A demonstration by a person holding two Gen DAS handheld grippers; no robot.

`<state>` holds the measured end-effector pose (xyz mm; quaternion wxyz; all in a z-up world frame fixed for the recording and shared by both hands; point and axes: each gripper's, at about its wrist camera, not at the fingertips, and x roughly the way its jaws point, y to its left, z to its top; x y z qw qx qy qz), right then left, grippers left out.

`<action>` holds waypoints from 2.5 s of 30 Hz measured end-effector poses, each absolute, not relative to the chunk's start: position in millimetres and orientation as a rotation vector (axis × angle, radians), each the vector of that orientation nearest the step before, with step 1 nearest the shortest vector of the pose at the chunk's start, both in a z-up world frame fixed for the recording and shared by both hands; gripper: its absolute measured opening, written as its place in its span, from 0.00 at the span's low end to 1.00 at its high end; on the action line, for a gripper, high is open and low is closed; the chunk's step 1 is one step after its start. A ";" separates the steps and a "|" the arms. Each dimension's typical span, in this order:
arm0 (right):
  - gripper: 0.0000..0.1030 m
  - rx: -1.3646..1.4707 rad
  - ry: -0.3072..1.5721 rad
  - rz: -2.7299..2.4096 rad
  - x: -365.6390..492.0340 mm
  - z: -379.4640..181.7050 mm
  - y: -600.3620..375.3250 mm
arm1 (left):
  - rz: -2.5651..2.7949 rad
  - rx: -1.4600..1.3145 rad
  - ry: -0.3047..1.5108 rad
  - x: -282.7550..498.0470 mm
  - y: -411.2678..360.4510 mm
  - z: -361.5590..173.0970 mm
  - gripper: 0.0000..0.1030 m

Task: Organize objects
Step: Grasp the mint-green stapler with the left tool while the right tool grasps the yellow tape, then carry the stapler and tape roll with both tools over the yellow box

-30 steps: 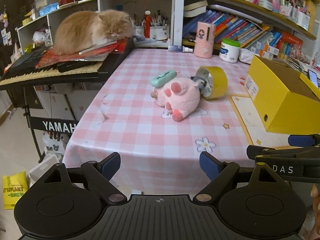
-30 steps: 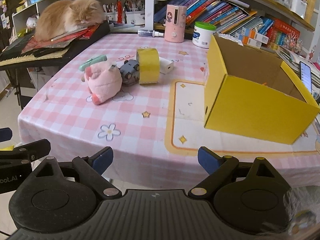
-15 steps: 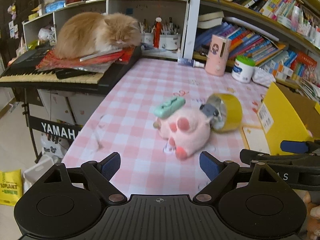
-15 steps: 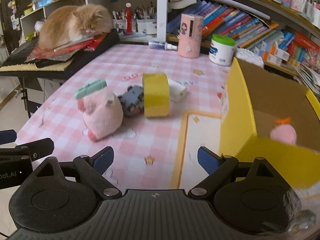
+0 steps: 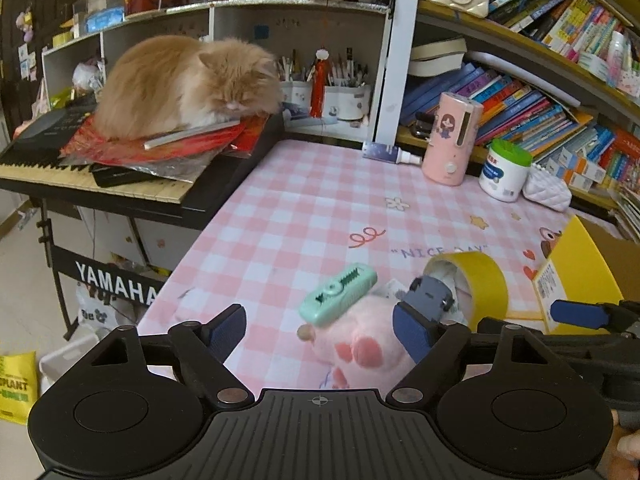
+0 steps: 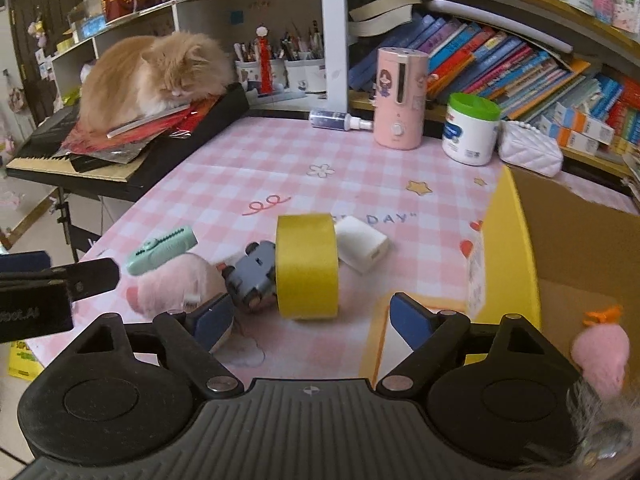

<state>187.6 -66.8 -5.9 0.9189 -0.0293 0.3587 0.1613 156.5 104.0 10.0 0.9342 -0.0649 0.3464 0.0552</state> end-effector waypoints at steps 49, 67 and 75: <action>0.38 0.182 0.793 0.408 216.1 -0.8 -103.8 | -0.038 -0.363 0.752 155.0 99.4 3.3 0.22; 0.38 0.247 0.812 0.405 182.8 3.0 -111.2 | -0.083 -0.382 0.751 121.2 98.2 -0.3 0.22; 0.38 0.163 0.801 0.388 152.1 3.6 -105.8 | -0.135 -0.366 0.752 104.0 94.3 -0.4 0.22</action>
